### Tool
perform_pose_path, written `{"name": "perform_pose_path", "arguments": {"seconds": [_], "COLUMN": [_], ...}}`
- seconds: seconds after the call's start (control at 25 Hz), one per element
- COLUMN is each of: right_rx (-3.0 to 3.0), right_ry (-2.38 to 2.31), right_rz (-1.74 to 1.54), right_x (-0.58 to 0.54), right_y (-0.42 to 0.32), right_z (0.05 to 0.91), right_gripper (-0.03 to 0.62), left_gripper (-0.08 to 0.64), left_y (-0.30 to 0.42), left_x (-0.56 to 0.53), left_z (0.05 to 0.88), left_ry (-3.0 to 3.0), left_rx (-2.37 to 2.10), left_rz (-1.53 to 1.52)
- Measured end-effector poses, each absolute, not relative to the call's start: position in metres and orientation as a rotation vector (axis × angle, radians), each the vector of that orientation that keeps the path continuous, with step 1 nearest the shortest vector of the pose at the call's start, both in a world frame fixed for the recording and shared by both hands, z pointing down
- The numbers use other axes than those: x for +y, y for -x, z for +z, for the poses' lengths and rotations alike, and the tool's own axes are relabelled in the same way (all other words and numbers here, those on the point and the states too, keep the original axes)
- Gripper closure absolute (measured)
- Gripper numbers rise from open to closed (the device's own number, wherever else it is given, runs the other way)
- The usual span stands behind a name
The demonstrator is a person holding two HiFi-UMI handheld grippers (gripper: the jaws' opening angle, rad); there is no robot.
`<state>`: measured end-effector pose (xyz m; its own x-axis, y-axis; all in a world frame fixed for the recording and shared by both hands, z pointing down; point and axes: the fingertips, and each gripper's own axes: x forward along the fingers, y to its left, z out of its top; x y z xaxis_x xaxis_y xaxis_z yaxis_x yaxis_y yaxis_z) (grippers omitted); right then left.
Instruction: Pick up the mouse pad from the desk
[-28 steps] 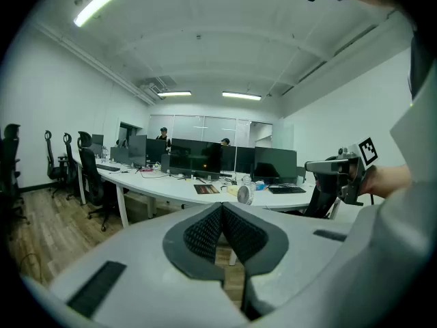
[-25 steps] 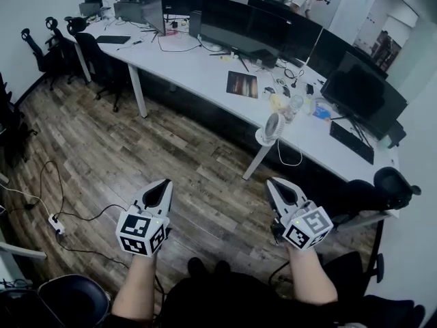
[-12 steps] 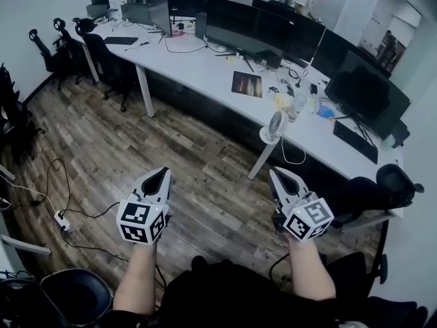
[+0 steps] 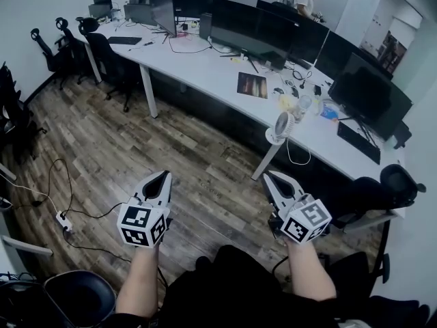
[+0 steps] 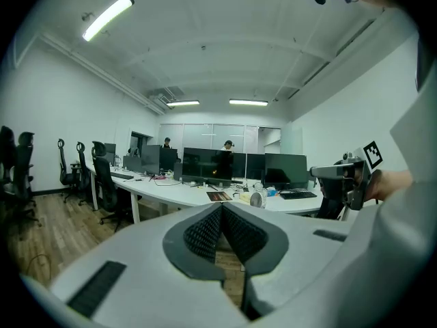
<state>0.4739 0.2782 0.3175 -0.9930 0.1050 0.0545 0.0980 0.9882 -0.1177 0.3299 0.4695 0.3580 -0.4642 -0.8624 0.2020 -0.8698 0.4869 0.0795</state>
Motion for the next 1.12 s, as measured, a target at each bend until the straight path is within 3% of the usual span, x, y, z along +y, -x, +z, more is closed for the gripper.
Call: {"name": "perform_pose_path", "arguments": {"seconds": [0.56,1.12], "right_rx": [-3.024,-2.998], "right_ry": [0.221,0.267], "right_rz": [0.221,0.344], "right_x": [0.239,0.123], "right_y": [-0.376,-0.258], "right_z": [0.34,0.359], "right_gripper": [0.588,0.588], "left_gripper": [0.551,0.551], "left_y": [-0.25,-0.138], "left_x": [0.438,0.324], "left_z": [0.376,0.378], "left_ry": [-1.423,-1.378], "left_rx": [-2.504,-2.468], "left_rz": [0.076,0.124]}}
